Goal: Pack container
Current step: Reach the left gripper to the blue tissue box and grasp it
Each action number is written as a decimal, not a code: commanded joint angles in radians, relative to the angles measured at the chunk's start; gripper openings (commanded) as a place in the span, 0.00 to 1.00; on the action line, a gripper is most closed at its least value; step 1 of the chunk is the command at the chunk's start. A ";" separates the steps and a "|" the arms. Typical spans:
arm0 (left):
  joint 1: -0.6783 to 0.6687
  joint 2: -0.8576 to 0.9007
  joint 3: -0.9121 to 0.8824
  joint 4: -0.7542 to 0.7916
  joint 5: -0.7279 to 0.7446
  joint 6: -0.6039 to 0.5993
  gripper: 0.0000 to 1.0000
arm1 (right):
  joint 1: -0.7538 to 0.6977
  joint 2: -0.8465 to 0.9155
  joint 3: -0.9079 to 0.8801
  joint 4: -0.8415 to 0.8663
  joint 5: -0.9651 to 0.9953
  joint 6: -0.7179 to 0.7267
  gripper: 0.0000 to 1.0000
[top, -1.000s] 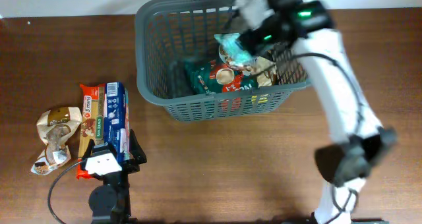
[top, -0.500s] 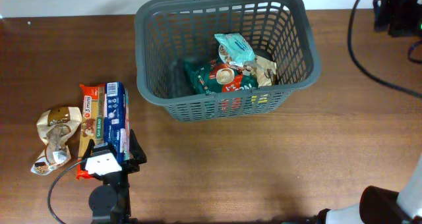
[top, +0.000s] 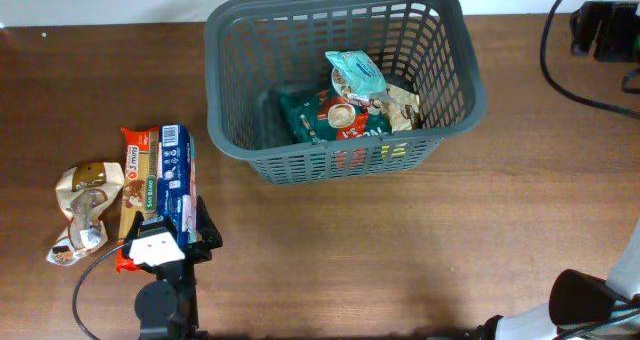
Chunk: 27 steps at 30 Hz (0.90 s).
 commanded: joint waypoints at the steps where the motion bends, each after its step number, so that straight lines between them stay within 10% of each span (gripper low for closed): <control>1: -0.001 -0.006 -0.004 0.000 -0.007 -0.002 0.99 | -0.006 0.000 -0.005 0.005 0.009 0.005 0.99; 10: -0.001 -0.005 0.128 0.093 0.067 -0.002 0.99 | -0.006 0.000 -0.005 0.005 0.009 0.005 0.99; 17: 0.000 0.139 0.462 -0.380 -0.210 -0.003 0.99 | -0.006 0.000 -0.005 0.005 0.009 0.005 0.99; 27: 0.000 0.666 0.945 -0.718 -0.159 -0.092 0.99 | -0.006 0.000 -0.005 0.005 0.009 0.005 0.99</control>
